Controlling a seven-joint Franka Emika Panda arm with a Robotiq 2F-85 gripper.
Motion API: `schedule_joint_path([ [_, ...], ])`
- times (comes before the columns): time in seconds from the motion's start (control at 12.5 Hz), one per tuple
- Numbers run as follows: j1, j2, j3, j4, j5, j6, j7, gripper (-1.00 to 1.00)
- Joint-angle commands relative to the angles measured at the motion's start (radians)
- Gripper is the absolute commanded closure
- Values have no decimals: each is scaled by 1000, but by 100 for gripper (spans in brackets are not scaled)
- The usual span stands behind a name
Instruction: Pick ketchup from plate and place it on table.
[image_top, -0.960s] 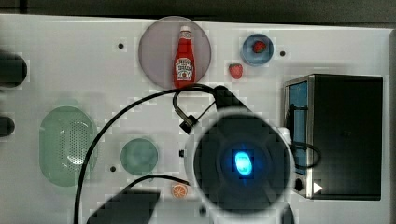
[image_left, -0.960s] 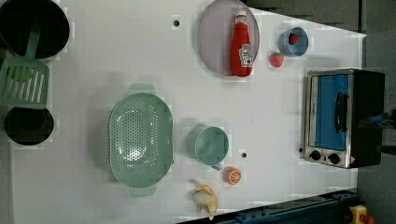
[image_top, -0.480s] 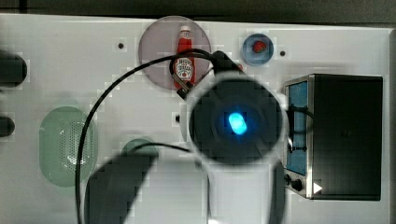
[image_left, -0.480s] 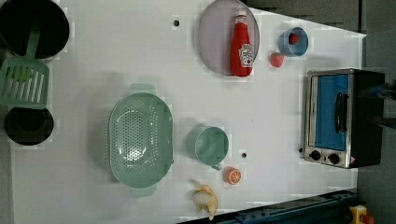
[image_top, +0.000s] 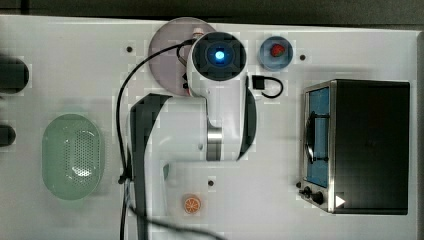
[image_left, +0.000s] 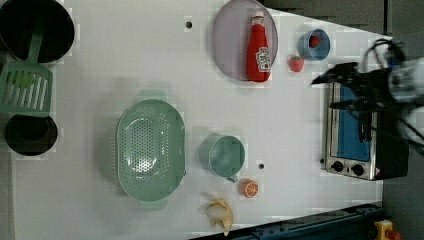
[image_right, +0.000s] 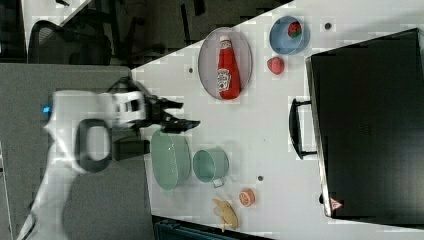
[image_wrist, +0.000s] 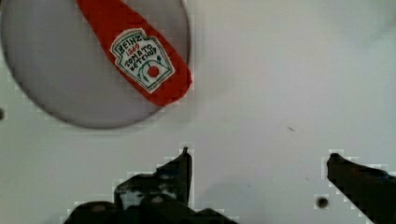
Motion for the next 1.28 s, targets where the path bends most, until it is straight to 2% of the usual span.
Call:
schedule_joint_path([
  [0.08, 23, 58, 12, 13, 0, 106, -72, -100],
  [0.4, 26, 221, 14, 55, -1, 238, -354, -100],
  [0.72, 31, 370, 14, 178, -1, 258, -630, -100],
  [1.04, 41, 498, 14, 303, -10, 260, -710, -100],
  [1.28, 53, 580, 14, 366, -57, 274, -710, -100],
])
